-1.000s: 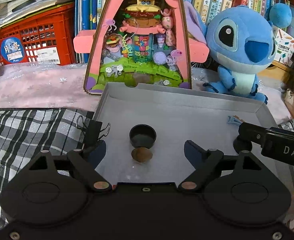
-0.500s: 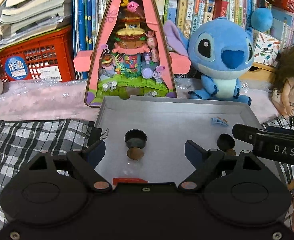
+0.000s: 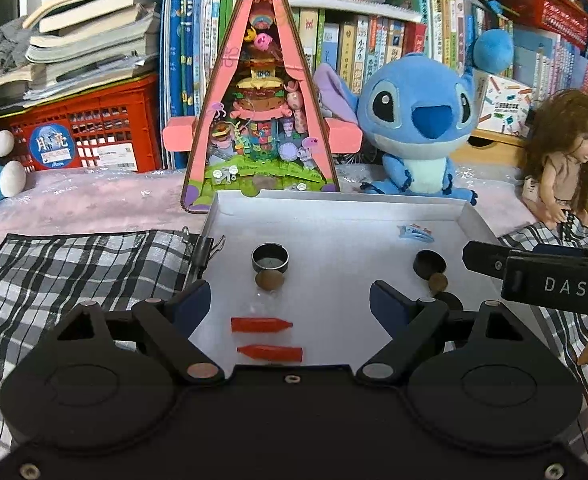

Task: Organize rigid objects
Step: 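Withdraw both tools away from the tray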

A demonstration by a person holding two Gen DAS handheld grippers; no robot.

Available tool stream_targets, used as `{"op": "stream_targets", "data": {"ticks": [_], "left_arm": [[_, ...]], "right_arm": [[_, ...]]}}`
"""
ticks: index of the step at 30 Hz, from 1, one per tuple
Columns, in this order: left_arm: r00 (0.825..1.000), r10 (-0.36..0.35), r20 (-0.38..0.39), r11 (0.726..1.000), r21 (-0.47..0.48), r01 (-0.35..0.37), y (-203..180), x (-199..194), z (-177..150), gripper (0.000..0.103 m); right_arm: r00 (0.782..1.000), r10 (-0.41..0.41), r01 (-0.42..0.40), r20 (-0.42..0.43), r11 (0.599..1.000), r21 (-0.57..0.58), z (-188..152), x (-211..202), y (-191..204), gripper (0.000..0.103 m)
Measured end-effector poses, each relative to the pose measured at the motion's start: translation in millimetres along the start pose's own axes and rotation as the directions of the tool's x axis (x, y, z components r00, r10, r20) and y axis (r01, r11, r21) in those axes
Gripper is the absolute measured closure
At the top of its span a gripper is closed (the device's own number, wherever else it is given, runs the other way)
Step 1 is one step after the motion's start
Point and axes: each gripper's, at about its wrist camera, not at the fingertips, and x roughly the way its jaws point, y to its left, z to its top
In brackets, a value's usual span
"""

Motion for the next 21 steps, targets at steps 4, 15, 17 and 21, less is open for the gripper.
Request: {"op": "stream_targets", "data": {"ticks": [4, 15, 17, 21], "left_arm": [[1.000, -0.017, 0.017, 1.000, 0.000, 0.017, 0.3, -15.8, -13.1, 0.016], [1.000, -0.016, 0.011, 0.999, -0.040, 0.017, 8.0, -38.2, -46.0, 0.016], [1.000, -0.015, 0.016, 0.999, -0.042, 0.015, 8.6, -41.3, -49.2, 0.016], [1.000, -0.017, 0.016, 0.999, -0.048, 0.018, 10.1, -45.9, -55.8, 0.016]], "right_arm": [[1.000, 0.011, -0.010, 0.025, 1.000, -0.003, -12.1, -15.4, 0.8, 0.005], [0.999, 0.017, -0.016, 0.050, 1.000, -0.011, -40.1, -43.5, 1.0, 0.005], [0.998, 0.014, -0.013, 0.054, 1.000, -0.017, -43.3, -46.8, 1.0, 0.005], [0.998, 0.015, -0.014, 0.056, 1.000, -0.013, -49.6, -52.6, 0.4, 0.005]]}}
